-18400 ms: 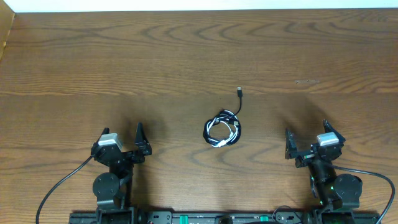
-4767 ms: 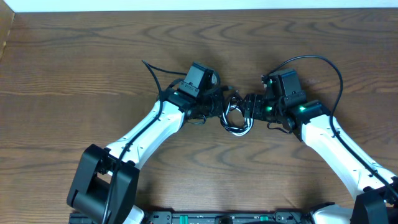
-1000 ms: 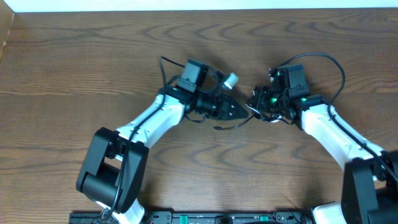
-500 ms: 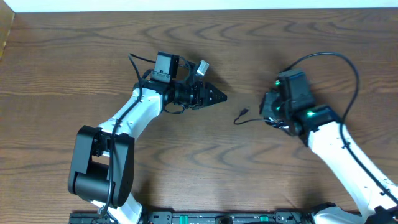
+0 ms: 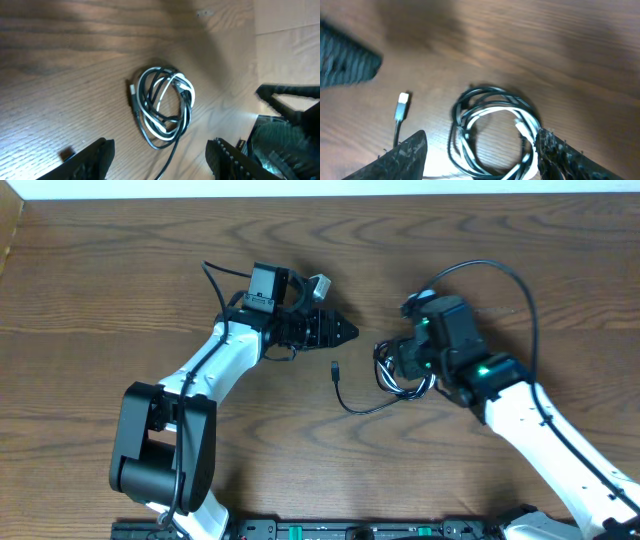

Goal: Untangle cables

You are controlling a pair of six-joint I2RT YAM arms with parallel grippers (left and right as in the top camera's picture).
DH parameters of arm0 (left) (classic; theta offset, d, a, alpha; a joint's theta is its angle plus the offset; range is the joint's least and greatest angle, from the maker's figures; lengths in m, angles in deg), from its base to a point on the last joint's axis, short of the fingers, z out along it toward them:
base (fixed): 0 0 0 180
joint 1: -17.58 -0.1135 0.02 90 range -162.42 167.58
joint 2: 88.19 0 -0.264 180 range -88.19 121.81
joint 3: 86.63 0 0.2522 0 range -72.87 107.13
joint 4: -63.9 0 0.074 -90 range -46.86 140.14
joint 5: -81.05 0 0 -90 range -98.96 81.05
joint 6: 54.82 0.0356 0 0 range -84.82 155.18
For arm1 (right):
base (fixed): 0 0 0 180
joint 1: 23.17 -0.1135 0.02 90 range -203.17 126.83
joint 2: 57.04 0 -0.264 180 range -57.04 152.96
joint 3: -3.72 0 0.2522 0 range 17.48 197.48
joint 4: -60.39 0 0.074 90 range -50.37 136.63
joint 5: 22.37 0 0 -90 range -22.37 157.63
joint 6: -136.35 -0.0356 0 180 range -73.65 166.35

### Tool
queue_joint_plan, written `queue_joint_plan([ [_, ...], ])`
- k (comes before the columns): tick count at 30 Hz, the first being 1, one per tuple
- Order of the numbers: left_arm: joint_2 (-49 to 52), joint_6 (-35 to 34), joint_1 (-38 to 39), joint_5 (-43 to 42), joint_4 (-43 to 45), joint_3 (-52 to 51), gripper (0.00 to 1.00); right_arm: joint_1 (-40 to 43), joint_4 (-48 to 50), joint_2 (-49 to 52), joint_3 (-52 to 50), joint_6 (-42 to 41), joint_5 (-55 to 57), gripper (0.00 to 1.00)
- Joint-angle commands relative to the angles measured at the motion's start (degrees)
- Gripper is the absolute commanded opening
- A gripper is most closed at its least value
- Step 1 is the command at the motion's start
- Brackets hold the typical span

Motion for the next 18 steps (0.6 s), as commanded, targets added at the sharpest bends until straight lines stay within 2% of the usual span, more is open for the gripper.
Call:
queue_joint_plan([
  [1, 0.7, 5.5, 1.2, 2.4, -5.2, 5.0, 0.64, 4.8, -0.5, -3.5, 0.2, -4.8, -4.3, 0.66],
  [5, 1.0, 14.2, 7.5, 14.8, -17.3, 15.7, 0.73, 9.2, -2.8, -5.2, 0.2, -4.8, -4.8, 0.67],
  [9, 3.7, 21.0, 13.5, 19.8, -22.9, 21.8, 0.78, 11.7, -5.7, -5.3, 0.2, -4.8, -4.8, 0.67],
  [11, 5.4, 22.0, 15.4, 20.9, -23.3, 22.3, 0.78, 12.5, -6.9, -5.3, 0.2, -4.8, -4.8, 0.67],
  [13, 8.3, 20.8, 17.3, 23.4, -23.1, 22.3, 0.75, 13.1, -8.5, -5.3, 0.2, -4.8, -4.8, 0.67],
  [15, 12.3, 13.5, 18.4, 27.4, -22.3, 22.3, 0.72, 13.6, -9.9, -5.3, 0.2, -4.8, -4.8, 0.67],
  [18, 15.2, 3.5, 18.4, 27.4, -21.0, 22.3, 0.71, 13.6, -10.7, -5.3, 0.2, -4.8, -4.3, 0.67],
])
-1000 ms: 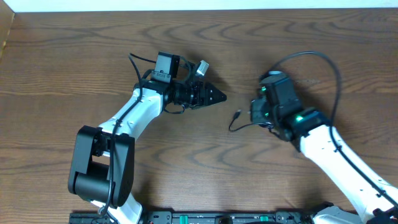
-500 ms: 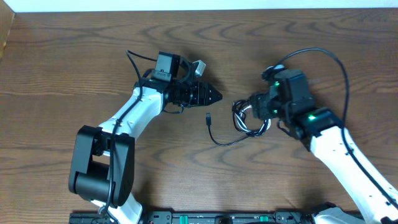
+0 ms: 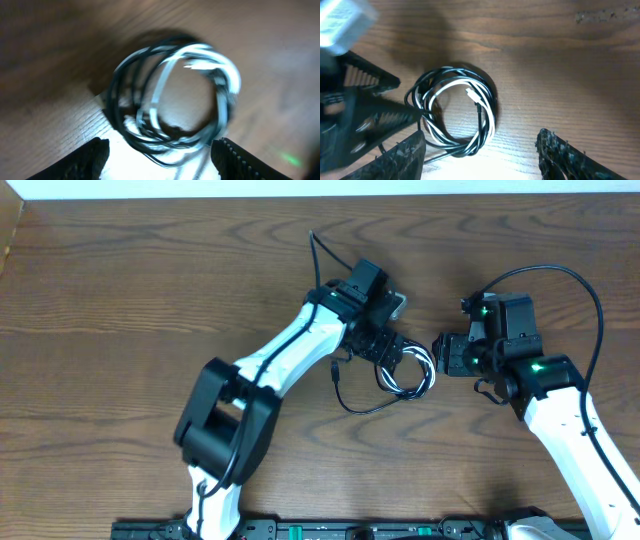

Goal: Untangle cables

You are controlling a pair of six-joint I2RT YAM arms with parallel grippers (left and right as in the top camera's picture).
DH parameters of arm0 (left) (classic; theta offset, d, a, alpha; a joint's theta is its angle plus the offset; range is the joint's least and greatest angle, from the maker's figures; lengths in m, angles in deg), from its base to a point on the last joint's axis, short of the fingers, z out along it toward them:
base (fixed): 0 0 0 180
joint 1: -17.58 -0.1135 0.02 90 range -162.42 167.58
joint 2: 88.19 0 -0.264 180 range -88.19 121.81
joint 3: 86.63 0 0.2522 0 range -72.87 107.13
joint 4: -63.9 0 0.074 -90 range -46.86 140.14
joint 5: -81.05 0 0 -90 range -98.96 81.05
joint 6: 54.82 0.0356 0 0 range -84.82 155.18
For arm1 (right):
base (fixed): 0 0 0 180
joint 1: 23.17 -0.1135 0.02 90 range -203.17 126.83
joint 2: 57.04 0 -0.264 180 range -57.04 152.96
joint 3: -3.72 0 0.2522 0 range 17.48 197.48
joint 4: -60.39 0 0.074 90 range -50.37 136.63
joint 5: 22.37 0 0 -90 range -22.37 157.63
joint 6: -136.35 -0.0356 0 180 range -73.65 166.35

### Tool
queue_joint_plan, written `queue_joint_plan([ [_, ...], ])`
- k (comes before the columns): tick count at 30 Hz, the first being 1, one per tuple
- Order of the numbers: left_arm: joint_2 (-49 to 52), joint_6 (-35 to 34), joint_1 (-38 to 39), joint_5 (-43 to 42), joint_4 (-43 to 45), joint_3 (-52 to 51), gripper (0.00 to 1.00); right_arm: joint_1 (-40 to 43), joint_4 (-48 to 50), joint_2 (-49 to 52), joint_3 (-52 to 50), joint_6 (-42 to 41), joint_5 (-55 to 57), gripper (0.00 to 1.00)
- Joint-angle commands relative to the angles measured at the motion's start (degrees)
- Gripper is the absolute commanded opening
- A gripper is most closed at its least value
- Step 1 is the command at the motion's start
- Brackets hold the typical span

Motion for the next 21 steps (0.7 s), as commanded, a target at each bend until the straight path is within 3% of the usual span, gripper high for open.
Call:
queue_joint_plan([
  [1, 3.3, -13.7, 0.2, 3.5, 1.4, 0.1, 0.70, 0.9, -0.5, -0.7, 0.2, -0.7, 0.0, 0.67],
  [8, 4.6, -23.4, 2.5, 5.9, 3.0, 0.1, 0.60, 0.9, -0.6, -0.7, 0.2, -0.7, 0.0, 0.67],
  [15, 4.6, -28.5, 5.2, 12.2, 3.0, -0.7, 0.50, 0.9, -0.6, -0.7, 0.2, -0.7, 0.0, 0.66],
  [21, 4.7, -28.7, 7.8, 14.2, 3.1, -0.9, 0.43, 0.9, -0.6, -0.6, 0.2, -0.7, 0.0, 0.66],
])
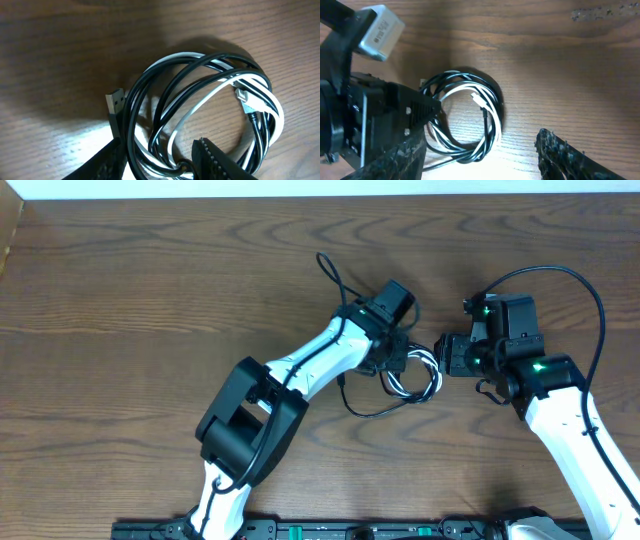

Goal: Untangle cables

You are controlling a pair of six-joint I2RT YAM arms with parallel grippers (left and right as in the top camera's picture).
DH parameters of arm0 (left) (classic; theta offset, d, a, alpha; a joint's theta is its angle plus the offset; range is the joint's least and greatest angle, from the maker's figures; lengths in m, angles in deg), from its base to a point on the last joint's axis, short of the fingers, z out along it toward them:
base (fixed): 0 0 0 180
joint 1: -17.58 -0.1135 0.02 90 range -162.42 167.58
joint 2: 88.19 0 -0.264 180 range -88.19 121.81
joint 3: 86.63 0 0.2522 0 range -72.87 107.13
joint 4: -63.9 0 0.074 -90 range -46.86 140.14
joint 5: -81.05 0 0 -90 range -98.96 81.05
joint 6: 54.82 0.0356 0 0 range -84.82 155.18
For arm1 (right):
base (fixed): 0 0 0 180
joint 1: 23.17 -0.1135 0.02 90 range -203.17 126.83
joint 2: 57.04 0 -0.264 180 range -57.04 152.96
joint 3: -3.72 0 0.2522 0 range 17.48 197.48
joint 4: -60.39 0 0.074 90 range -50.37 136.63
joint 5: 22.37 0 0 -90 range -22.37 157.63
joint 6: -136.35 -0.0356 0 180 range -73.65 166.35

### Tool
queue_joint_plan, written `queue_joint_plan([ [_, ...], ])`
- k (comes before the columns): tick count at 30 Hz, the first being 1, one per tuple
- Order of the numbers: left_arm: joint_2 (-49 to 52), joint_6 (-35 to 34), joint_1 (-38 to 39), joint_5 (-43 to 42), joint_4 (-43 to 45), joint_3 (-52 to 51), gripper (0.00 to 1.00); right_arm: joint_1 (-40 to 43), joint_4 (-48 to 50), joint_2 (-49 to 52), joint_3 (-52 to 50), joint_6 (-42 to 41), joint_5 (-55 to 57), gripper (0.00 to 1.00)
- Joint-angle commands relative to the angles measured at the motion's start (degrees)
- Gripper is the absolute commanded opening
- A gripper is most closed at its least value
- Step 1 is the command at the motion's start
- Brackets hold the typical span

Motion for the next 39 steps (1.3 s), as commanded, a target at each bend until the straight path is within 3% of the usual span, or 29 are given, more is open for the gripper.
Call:
queue_joint_plan([
  [1, 1.1, -1.1, 1.8, 3.0, 0.1, -0.7, 0.43, 0.3, -0.1, -0.5, 0.2, -0.7, 0.0, 0.66],
  [6, 2.3, -1.3, 3.5, 4.5, 0.0, -0.7, 0.40, 0.3, -0.1, -0.5, 0.2, -0.7, 0.0, 0.66],
  [9, 2.8, -1.2, 4.0, 4.4, -0.1, -0.7, 0.33, 0.3, -0.1, -0.5, 0.2, -0.7, 0.0, 0.66],
  [11, 2.8, -1.2, 4.1, 4.5, -0.2, -0.7, 0.24, 0.3, -0.1, -0.4, 0.1, -0.7, 0.0, 0.66],
  [13, 2.8, -1.2, 4.0, 4.5, -0.1, -0.7, 0.08, 0.3, -0.1, -0.4, 0.1, -0.7, 0.0, 0.66],
  [22, -6.4, -1.2, -3.3, 1.9, -2.4, -0.6, 0.07, 0.3, 0.0, -0.4, 0.1, -0.7, -0.5, 0.66],
  [28, -18.1, -1.2, -14.7, -8.0, -3.2, -0.6, 0.07, 0.0, 4.9, -0.4, 0.1, -0.9, -13.3, 0.62],
  [39, -19.5, -7.3, -24.3, -29.0, -0.5, -0.6, 0.07, -5.0, 18.3, 6.4, 0.1, -21.0, -14.6, 0.57],
])
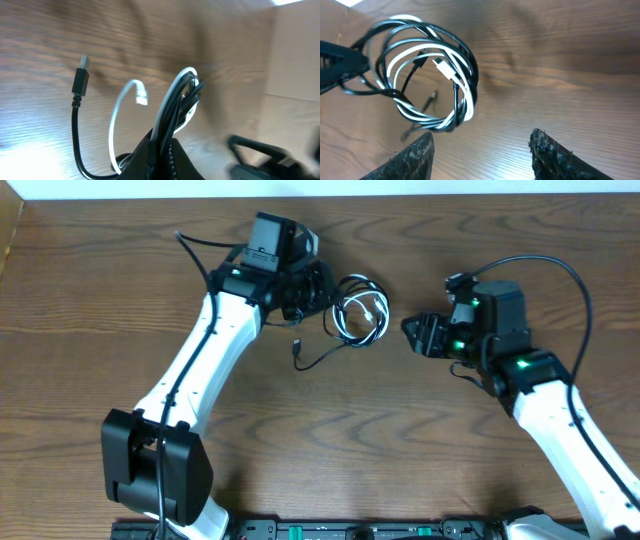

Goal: Untangle cables

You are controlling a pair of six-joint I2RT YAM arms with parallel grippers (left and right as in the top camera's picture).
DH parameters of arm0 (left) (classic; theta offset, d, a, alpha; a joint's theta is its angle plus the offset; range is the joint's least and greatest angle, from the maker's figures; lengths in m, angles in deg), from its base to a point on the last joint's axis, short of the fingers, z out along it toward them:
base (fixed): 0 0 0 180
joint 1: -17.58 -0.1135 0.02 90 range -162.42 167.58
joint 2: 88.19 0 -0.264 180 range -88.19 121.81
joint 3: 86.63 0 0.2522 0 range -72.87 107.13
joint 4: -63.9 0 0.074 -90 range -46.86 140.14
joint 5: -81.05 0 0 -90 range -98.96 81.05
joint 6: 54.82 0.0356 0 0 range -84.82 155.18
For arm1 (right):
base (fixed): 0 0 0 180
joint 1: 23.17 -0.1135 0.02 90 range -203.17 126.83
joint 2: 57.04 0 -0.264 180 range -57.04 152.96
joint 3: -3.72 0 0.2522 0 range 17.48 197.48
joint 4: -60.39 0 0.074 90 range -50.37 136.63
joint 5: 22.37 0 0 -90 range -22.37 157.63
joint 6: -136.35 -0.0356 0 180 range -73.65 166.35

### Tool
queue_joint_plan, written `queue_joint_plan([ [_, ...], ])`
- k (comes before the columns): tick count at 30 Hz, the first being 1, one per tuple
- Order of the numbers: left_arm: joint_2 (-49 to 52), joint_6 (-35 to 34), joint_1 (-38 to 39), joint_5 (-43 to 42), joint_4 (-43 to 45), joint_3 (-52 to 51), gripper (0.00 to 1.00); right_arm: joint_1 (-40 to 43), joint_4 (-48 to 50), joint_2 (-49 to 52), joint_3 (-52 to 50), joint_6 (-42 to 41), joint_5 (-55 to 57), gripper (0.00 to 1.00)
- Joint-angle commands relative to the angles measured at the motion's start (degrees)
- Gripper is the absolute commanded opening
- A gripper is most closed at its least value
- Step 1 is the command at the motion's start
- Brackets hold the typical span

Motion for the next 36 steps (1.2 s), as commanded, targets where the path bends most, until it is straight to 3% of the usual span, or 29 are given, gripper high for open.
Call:
queue_joint_plan([
  [1, -0.2, -4.5, -1.6, -9.7, 2.1, 0.0, 0.07, -1.8, 3.4, 4.5, 0.2, -10.5, -0.9, 0.57],
  [8, -0.2, -11.1, -1.6, -10.1, 2.4, 0.0, 0.07, -6.0, 15.6, 12.5, 0.2, -20.6, -0.4, 0.56],
  [15, -0.2, -13.3, -1.6, -12.6, 4.7, 0.0, 0.07, -7.1, 17.6, 19.3, 0.2, -24.1, 3.6, 0.27],
  [17, -0.2, -13.3, -2.0, -12.5, 5.4, 0.0, 0.08, -7.0, 14.8, 20.2, 0.2, -21.7, 3.5, 0.13],
  [18, -0.2, -13.3, -2.4, -12.3, 5.5, 0.0, 0.08, -6.9, 12.6, 20.2, 0.2, -19.6, 3.7, 0.02],
  [19, -0.2, -12.8, -3.0, -12.1, 5.4, 0.0, 0.08, -6.7, 10.6, 20.2, 0.2, -16.9, 3.7, 0.01],
  [22, -0.2, -6.0, -5.1, -10.2, 4.7, 0.0, 0.07, -4.8, 4.3, 19.6, 0.2, -9.3, 2.4, 0.01],
  [29, -0.2, 12.7, -6.8, 7.6, -8.2, 0.0, 0.07, 2.0, -7.7, 14.3, 1.1, 16.9, -9.4, 0.01],
  [32, -0.2, 18.9, -6.4, 6.7, -10.7, 0.0, 0.07, 2.4, -11.5, 12.1, 1.9, 24.2, -9.5, 0.01],
  [34, -0.2, 23.9, -6.3, -0.9, -10.9, 0.0, 0.08, 2.4, -13.9, 11.6, 2.9, 26.9, -9.5, 0.01],
  [36, -0.2, 28.0, -6.0, -8.7, -10.7, 0.0, 0.16, 2.4, -14.5, 11.6, 2.9, 26.9, -9.5, 0.01],
])
